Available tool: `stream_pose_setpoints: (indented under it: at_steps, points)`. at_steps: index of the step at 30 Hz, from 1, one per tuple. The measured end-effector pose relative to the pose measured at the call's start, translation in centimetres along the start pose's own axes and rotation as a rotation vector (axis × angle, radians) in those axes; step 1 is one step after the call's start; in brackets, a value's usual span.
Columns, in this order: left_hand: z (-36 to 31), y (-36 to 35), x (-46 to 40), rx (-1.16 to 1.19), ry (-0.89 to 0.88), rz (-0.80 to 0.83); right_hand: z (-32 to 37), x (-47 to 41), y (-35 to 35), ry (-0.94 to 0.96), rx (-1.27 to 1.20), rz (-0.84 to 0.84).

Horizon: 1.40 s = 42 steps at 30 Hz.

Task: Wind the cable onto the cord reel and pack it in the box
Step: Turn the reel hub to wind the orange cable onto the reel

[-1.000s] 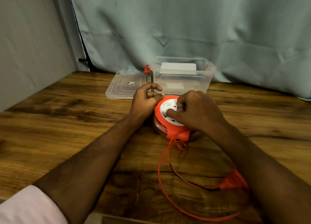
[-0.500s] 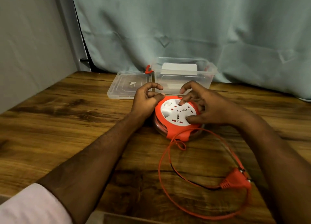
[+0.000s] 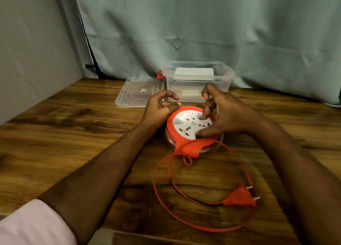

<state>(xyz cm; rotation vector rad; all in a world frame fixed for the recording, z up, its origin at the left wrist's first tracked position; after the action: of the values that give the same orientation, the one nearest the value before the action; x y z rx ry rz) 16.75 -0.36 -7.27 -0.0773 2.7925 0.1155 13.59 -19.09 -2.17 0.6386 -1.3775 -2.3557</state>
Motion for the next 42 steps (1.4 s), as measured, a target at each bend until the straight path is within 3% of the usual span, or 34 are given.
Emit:
stream_pose_setpoints:
  at_steps: [6, 11, 14, 19, 22, 24, 28, 30, 31, 34, 38, 39, 42]
  points:
    - [0.1, 0.2, 0.0, -0.017, 0.002, -0.017, 0.4, -0.3, -0.4, -0.047, 0.044, -0.026]
    - [0.7, 1.6, -0.6, 0.029, 0.037, -0.215, -0.7, -0.3, 0.0, -0.019, 0.084, -0.147]
    - [1.0, 2.2, -0.9, 0.0, 0.043, -0.294, -1.0, -0.4, 0.3, -0.1, 0.091, -0.198]
    - [1.4, 2.9, -1.0, -0.001, 0.097, -0.361, -2.5, 1.4, -1.2, -0.324, -0.027, 0.417]
    - [1.7, 2.9, -1.1, -0.032, 0.123, -0.35, -3.8, 2.3, -0.1, -0.435, 0.006, 0.505]
    - [1.7, 2.7, -1.1, -0.031, 0.126, -0.345, -5.6, 2.1, 1.7, -0.517, 0.096, 0.323]
    - [1.2, 2.4, -1.0, -0.032, 0.091, -0.308, -7.2, 3.5, 8.2, -0.537, 0.351, -0.558]
    - [1.1, 2.1, -1.0, -0.037, 0.07, -0.275, -6.0, 4.4, 9.6, -0.404, 0.341, -0.823]
    - [1.2, 2.0, -1.0, -0.039, 0.07, -0.264, -5.5, 4.1, 9.6, -0.364, 0.341, -0.814]
    - [1.1, 1.8, -0.9, -0.044, 0.07, -0.231, -4.0, 2.4, 7.0, -0.343, 0.416, -0.512]
    - [1.0, 1.7, -0.9, -0.063, 0.069, -0.218, -1.2, 1.8, 5.6, -0.18, 0.433, -0.486]
    - [1.0, 1.8, -1.0, -0.068, 0.068, -0.218, -0.8, 1.5, 5.0, -0.133, 0.313, -0.396]
    - [1.2, 1.8, -1.0, -0.084, 0.087, -0.213, 0.6, 1.0, 1.3, -0.071, -0.04, 0.128]
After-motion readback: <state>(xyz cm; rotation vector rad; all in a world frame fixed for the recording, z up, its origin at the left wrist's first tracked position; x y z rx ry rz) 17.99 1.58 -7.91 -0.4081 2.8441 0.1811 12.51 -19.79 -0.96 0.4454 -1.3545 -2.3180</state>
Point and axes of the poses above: each hand's wrist, its own x-axis away from the middle knuckle, its own y-axis out of the back of the hand, z = x × y, the point moved 6 cm from there along -x, towards the middle knuckle, and after that the axes turned 2 degrees about -y, right-handed, at the moved point
